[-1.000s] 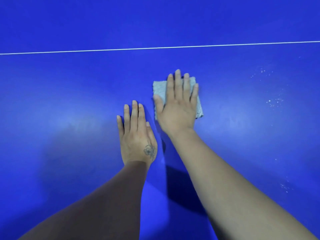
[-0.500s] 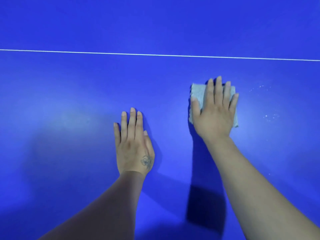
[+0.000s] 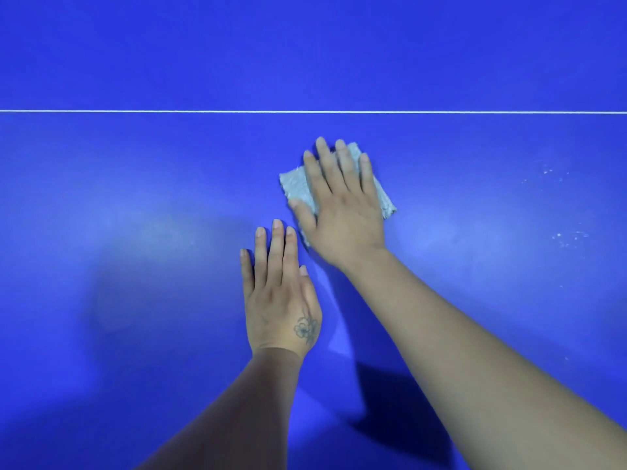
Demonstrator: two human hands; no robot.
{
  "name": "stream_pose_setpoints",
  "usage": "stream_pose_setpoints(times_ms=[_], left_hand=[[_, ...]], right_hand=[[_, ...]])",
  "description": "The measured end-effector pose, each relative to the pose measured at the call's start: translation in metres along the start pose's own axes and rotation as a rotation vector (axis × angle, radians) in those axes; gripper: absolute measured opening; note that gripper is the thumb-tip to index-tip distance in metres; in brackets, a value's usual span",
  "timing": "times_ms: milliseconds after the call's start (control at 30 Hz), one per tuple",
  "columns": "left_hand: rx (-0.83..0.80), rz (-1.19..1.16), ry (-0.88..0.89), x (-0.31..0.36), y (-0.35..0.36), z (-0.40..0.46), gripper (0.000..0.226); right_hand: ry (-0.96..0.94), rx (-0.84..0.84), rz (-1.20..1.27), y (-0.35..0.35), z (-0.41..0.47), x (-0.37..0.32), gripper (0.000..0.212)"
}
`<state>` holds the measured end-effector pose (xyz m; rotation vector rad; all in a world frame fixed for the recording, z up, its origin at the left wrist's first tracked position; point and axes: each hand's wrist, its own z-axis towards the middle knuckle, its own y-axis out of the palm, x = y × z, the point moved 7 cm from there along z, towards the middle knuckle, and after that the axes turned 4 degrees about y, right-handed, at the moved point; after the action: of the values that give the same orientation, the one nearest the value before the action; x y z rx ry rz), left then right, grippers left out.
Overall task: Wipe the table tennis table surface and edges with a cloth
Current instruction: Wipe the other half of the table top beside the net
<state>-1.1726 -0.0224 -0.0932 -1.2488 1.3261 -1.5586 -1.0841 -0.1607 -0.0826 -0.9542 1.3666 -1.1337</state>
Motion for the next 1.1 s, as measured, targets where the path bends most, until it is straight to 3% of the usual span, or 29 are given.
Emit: stream_pose_setpoints(times_ms=[133, 267, 433, 567, 733, 867, 967, 1100], left_hand=[[-0.010, 0.002, 0.008, 0.001, 0.000, 0.000, 0.063], [-0.002, 0.001, 0.007, 0.001, 0.000, 0.000, 0.064], [0.002, -0.003, 0.004, 0.001, -0.001, 0.000, 0.063], [0.007, -0.016, -0.002, 0.002, -0.003, 0.000, 0.065], [0.034, -0.034, 0.000, 0.003, -0.007, -0.002, 0.070], [0.101, -0.036, 0.014, 0.003, -0.010, -0.001, 0.062], [0.101, -0.042, -0.031, 0.007, -0.012, -0.001, 0.060], [0.157, -0.104, -0.241, 0.028, -0.016, 0.014, 0.059]], right_hand=[[0.004, 0.036, -0.024, -0.014, -0.041, 0.034, 0.071], [0.183, 0.040, -0.064, -0.028, -0.050, 0.104, 0.077], [0.423, 0.040, -0.063, -0.042, -0.014, 0.177, 0.080], [0.488, 0.038, -0.051, -0.042, 0.036, 0.185, 0.080], [0.364, -0.013, -0.050, -0.032, 0.066, 0.137, 0.081], [0.137, -0.037, -0.060, -0.024, 0.021, 0.092, 0.079], [0.067, -0.009, -0.059, -0.029, -0.036, 0.101, 0.076], [0.148, -0.010, -0.095, -0.040, -0.092, 0.153, 0.076]])
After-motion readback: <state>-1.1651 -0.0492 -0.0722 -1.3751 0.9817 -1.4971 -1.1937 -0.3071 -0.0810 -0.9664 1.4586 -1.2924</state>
